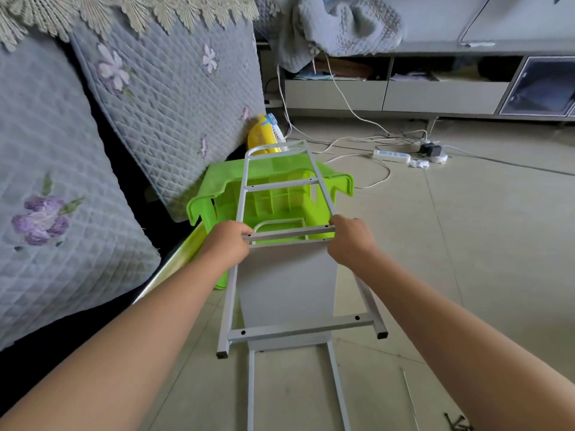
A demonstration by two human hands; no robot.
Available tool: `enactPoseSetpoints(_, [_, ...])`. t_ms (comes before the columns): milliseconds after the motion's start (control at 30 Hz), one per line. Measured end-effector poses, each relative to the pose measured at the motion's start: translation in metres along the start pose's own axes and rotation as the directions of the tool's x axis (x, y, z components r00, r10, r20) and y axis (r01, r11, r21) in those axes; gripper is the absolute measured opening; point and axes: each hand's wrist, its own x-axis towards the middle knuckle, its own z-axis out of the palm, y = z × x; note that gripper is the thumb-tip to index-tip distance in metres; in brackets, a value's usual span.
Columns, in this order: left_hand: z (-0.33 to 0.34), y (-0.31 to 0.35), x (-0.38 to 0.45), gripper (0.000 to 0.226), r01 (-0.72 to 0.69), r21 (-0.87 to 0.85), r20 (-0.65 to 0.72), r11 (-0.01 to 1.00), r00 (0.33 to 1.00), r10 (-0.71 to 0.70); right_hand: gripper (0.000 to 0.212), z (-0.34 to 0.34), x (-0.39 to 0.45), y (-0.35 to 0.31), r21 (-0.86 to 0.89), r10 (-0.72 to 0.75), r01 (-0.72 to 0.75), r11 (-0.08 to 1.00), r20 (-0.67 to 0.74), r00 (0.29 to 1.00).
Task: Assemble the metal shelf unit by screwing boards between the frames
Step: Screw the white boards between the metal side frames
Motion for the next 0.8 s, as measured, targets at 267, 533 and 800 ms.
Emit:
enactPoseSetpoints(267, [-0.022,-0.005,0.001,0.027,-0.120,0.227,0.262,0.966,0.963,0.058,0.031,-0.004,0.005,0.007,-0.174,-0.086,0.103,0.979,0.103,0.991])
enactPoseSetpoints(533, [-0.028,0.022,-0.008,0.039,-0.204,0.536,0.312,0.819,0.949,0.032,0.027,-0.010,0.011,0.007,-0.360,-0.107,0.188,0.914,0.233,0.967])
enactPoseSetpoints(800, [-0.033,0.020,-0.014,0.033,-0.230,0.490,0.442,0.841,0.897,-0.013,0.019,-0.018,-0.003,-0.005,-0.393,-0.011,0.121,0.912,0.270,0.963])
